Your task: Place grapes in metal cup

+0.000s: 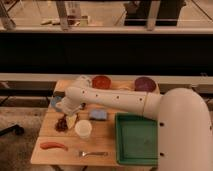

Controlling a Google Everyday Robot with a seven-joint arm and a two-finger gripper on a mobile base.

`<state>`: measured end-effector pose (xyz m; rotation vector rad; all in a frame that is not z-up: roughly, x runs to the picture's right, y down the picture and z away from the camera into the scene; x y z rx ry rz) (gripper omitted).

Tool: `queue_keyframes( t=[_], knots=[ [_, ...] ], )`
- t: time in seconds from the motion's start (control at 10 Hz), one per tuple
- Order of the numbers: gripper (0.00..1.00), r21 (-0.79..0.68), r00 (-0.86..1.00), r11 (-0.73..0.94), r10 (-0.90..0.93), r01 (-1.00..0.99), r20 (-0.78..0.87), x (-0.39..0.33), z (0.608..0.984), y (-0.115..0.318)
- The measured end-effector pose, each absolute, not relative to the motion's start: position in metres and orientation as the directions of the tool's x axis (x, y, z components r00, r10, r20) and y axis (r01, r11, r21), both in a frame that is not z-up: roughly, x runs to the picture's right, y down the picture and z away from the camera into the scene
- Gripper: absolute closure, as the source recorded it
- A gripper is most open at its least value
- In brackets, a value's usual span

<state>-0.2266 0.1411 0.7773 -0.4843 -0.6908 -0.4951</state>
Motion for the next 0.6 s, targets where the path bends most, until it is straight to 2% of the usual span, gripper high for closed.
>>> queue_keyframes(
  t=[0.6],
  knots=[
    [0.2, -0.268, 0.63, 0.746, -0.25, 0.609, 0.735, -0.225, 0.804, 0.152]
  ],
)
